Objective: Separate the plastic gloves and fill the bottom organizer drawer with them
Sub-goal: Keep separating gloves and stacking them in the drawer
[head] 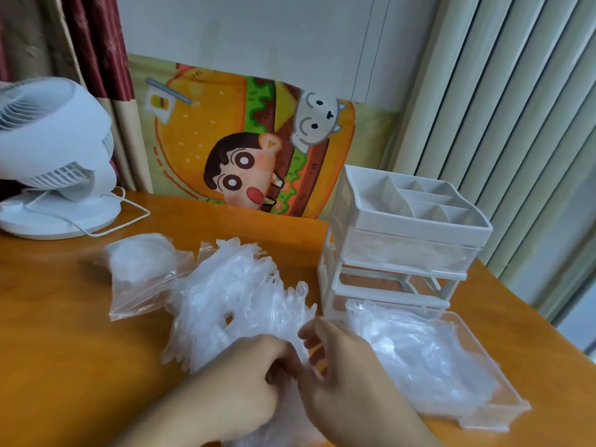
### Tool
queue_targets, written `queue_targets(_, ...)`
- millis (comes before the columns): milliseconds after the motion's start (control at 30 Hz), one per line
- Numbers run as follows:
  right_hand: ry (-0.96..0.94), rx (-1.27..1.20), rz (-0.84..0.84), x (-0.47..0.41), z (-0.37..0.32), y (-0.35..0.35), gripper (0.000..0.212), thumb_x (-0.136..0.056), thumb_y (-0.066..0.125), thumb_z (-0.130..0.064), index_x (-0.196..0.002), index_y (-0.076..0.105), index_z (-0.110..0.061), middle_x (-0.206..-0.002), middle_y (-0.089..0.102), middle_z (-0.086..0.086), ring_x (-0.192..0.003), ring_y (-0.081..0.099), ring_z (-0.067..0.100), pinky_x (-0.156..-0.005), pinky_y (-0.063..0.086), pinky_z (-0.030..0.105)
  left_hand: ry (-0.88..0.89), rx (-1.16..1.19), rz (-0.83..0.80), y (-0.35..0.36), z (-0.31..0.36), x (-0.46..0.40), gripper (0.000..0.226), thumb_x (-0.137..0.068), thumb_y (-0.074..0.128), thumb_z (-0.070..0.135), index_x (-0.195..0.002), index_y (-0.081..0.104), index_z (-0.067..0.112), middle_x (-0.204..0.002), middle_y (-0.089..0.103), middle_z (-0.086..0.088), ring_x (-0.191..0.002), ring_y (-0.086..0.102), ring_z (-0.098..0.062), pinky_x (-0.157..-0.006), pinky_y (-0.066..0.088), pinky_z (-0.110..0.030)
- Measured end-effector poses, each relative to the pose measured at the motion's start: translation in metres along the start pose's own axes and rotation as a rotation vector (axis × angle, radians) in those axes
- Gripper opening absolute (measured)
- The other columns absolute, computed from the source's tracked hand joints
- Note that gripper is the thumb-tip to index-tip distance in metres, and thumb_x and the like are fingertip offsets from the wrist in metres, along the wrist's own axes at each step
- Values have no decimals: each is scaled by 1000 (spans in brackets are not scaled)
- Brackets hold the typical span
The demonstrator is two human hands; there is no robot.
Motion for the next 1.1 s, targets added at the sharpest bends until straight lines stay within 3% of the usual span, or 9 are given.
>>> queue_targets(133,-367,371,76,4,-10,-2,32,-71,48,-20,-98,65,-26,-112,59,-13,-112,60,17,-82,49,25,-8,134,91,-2,-7,-4,44,-85,46,-4,-86,69,34,-88,72,9,-85,70,-12,-73,52,-14)
queue_targets(267,-448,464,-205,2,-12,7,45,-90,69,-51,-133,61,-38,-137,56,-14,-127,44,12,-105,35,30,-8,316,231,-18,-19,-7,49,-93,45,-9,-83,73,29,-84,76,5,-82,75,-12,-85,62,-35)
queue_targets(333,-459,494,-226,0,-9,12,35,-96,70,-39,-131,65,-37,-135,59,-10,-126,47,16,-102,35,30,-16,472,304,-26,-19,-6,47,-93,45,-12,-81,75,22,-82,76,-2,-80,76,-19,-84,63,-42)
queue_targets(500,-318,289,2,-1,0,13,5,-101,58,-26,-101,62,-29,-96,64,-10,-90,60,12,-74,53,35,93,789,504,-52,-13,6,36,-89,45,-20,-81,73,1,-76,72,-13,-71,69,-26,-65,61,-34)
queue_targets(567,-259,207,130,-1,4,7,11,-103,56,-25,-93,55,-27,-83,63,-8,-77,59,14,-64,51,37,141,879,570,-61,-15,10,31,-91,46,-16,-78,70,-1,-75,67,-17,-65,63,-29,-60,56,-36)
queue_targets(767,-179,-98,361,0,8,-10,17,-106,55,-20,-92,56,-31,-74,72,-4,-69,69,13,-63,56,40,130,1044,562,-75,-20,16,28,-97,46,2,-78,67,1,-63,56,-20,-45,48,-25,-42,40,-28)
queue_targets(867,-209,-109,254,5,2,-17,8,-97,53,-22,-95,57,-29,-79,69,-3,-75,67,15,-67,57,39,113,1073,579,-77,-21,17,29,-97,50,9,-75,67,2,-58,52,-18,-41,42,-23,-39,33,-25)
queue_targets(1000,-200,80,-16,15,-16,-11,30,-78,52,-29,-105,55,-42,-108,59,-30,-113,51,-9,-84,47,15,110,1067,621,-78,-20,19,28,-98,51,13,-76,66,3,-59,52,-16,-43,43,-22,-41,32,-25)
queue_targets(1100,-249,241,-75,19,-28,2,38,-75,45,-41,-111,54,-43,-113,50,-29,-118,41,-6,-89,38,13,109,1110,663,-80,-22,19,30,-98,51,15,-72,64,4,-56,49,-12,-42,40,-19,-40,30,-23)
Point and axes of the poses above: each hand's wrist, its own x-axis away from the middle knuckle, its own y-axis out of the palm, z = x × y, the point moved 3 cm from there along -x, towards the middle knuckle
